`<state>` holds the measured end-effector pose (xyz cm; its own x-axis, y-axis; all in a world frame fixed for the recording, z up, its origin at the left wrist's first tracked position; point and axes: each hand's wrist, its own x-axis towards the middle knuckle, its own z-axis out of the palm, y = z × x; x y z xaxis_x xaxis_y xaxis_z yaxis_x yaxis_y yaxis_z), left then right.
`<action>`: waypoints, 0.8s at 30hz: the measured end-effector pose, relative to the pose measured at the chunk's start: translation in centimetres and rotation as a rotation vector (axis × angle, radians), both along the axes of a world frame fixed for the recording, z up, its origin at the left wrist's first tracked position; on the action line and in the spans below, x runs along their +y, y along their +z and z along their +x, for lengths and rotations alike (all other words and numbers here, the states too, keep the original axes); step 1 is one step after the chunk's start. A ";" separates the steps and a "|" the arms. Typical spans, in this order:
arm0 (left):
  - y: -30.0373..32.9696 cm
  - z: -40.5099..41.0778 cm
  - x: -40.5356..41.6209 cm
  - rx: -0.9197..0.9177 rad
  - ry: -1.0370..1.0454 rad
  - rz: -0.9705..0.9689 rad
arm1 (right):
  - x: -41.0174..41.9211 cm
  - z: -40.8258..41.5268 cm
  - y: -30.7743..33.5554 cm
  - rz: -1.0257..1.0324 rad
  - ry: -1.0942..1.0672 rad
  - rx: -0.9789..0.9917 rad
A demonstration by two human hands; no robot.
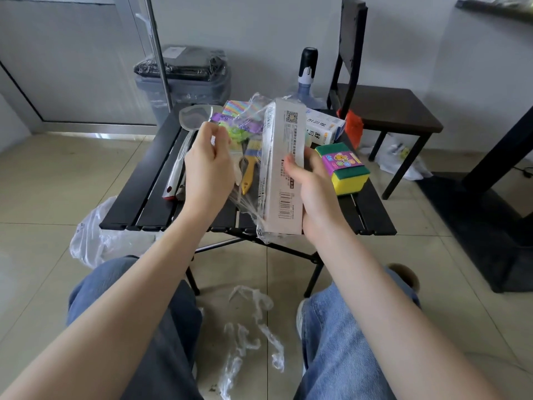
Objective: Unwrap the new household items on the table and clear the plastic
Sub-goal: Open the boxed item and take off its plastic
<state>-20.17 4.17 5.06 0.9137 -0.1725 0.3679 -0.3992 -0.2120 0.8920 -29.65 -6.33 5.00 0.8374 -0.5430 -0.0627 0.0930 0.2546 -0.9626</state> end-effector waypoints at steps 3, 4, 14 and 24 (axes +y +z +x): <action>-0.2 0.4 0.0 -0.013 0.005 0.043 | -0.2 -0.2 0.2 0.020 0.006 -0.041; -0.2 0.5 -0.1 -0.024 -0.007 0.067 | -0.4 -0.3 0.4 0.025 -0.007 -0.049; 0.6 -1.3 0.3 0.139 -0.543 0.398 | -1.5 0.3 0.9 -0.015 -0.202 -0.095; -0.5 -2.9 -1.4 0.586 -0.450 -0.110 | -2.5 0.5 1.7 0.051 -0.325 -0.184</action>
